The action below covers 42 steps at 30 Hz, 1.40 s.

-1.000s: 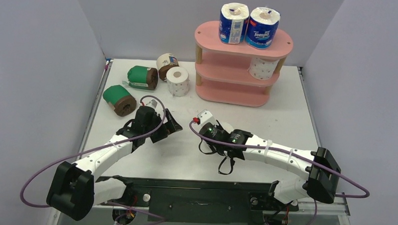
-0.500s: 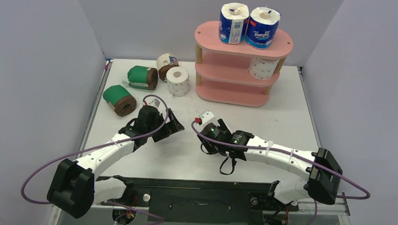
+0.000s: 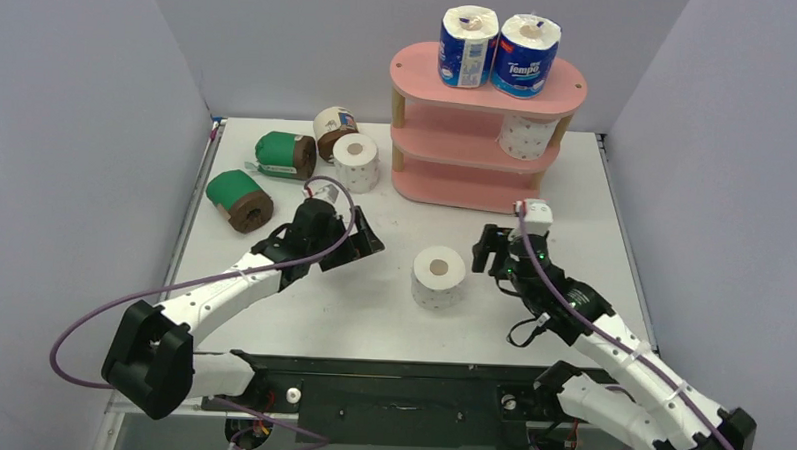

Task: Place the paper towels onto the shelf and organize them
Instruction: Adjust the paper towel at the center of the board, then pick up the paper towel from the center of the board.

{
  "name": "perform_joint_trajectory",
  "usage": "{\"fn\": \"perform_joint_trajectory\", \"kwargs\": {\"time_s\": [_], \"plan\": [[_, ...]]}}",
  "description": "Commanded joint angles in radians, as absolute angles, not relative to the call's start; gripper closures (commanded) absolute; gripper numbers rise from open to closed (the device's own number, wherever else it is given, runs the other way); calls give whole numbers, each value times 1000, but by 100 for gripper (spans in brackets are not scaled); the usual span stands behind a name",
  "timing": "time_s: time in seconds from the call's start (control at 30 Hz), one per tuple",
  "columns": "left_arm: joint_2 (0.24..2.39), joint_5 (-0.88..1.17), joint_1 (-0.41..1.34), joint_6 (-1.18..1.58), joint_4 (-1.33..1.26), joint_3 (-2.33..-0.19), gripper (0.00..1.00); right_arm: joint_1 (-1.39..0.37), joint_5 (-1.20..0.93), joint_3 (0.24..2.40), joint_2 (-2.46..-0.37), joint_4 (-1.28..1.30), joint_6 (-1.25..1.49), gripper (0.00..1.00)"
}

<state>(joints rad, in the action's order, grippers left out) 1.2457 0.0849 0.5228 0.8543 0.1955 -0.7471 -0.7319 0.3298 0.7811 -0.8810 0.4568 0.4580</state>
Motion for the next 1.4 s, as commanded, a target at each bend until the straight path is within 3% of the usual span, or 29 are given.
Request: {"fn": "perform_joint_trajectory", "kwargs": {"time_s": [0.0,0.37,0.7,1.07,1.37], "plan": [[1305,12,641,815,224,-878,0,-521,152,612,-769,340,650,32],[1500,-137,827,823,322,-1075,9,-384,38,402,-679,178,819,34],[1512,-216,881,896,332,-1066,9,-394,-104,480,-734,173,752,30],[1493,-197,881,938,289,-1027,10,-622,70,635,-836,280,642,30],[1331,-260,873,975,287,-944,9,-850,250,811,-907,401,478,33]]}}
